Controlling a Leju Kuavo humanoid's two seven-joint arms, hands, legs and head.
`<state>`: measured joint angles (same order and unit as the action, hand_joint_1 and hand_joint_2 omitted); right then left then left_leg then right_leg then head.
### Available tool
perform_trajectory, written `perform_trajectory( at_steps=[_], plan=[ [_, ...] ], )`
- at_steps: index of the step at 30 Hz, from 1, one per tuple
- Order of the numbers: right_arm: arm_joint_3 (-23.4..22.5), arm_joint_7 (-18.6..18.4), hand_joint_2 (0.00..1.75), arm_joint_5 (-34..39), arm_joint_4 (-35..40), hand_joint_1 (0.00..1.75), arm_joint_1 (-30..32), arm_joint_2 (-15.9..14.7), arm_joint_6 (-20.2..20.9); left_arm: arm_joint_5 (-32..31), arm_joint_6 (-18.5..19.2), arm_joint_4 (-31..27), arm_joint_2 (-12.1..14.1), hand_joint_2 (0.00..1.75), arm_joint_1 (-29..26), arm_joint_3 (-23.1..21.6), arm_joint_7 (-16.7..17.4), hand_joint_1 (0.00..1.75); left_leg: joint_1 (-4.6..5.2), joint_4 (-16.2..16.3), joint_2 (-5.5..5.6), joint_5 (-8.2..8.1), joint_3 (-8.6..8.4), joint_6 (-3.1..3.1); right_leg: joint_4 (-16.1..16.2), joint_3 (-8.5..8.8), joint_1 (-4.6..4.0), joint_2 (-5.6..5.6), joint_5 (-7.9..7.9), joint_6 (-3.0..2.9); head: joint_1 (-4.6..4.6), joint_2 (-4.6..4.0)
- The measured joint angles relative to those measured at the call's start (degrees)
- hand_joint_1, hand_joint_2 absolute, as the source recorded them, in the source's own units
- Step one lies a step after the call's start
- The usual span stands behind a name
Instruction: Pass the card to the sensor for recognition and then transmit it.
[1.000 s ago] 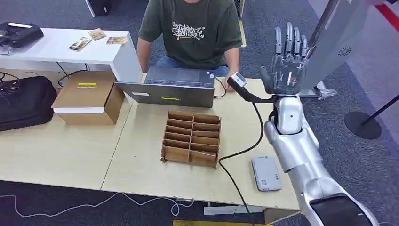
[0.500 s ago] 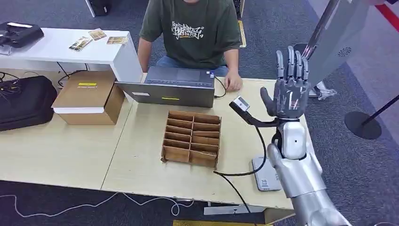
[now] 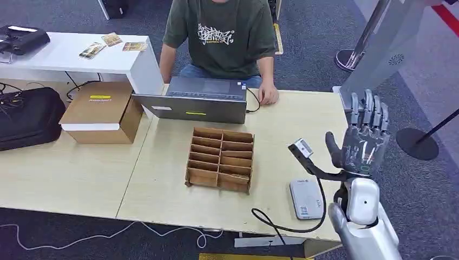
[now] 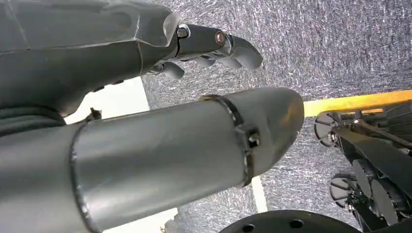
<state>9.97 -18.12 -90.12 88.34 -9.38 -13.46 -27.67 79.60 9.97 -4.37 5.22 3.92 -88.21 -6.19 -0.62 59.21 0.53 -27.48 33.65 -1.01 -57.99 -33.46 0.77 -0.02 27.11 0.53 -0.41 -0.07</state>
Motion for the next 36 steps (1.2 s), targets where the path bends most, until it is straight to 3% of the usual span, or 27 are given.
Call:
perform_trajectory(
  at_steps=[6, 28, 36],
  plan=[
    [-0.4, -0.9, 1.75, 0.0, 4.1, 0.00, 3.8, -1.2, 0.4, 0.1, 0.0, 0.0, 0.0, 0.00, 0.0, 0.0, 0.0, 0.00, 0.00, 0.0, -0.01, 0.00, -0.01, 0.00, 0.0, 0.00, 0.00, 0.01, 0.00, 0.00, -0.02, 0.00],
    [-4.9, -0.1, 1.75, 0.0, 16.2, 0.00, 15.8, -0.8, 0.9, 2.2, 0.0, 0.3, -1.2, 0.00, -0.1, 0.0, -0.1, 0.00, 0.00, 0.0, 0.01, -0.08, 0.01, 0.00, 0.0, 0.00, 0.00, -0.03, 0.05, 0.01, 0.00, 0.00],
    [-7.1, 2.1, 1.75, 0.0, 20.4, 0.00, 21.5, 3.5, 2.7, 2.9, -0.1, 0.6, -1.7, 0.00, -0.2, 0.0, -0.1, 0.00, 0.00, 0.0, -0.01, -0.09, 0.00, 0.00, 0.0, -0.01, -0.01, -0.01, 0.09, -0.05, 0.00, 0.00]
  ],
)
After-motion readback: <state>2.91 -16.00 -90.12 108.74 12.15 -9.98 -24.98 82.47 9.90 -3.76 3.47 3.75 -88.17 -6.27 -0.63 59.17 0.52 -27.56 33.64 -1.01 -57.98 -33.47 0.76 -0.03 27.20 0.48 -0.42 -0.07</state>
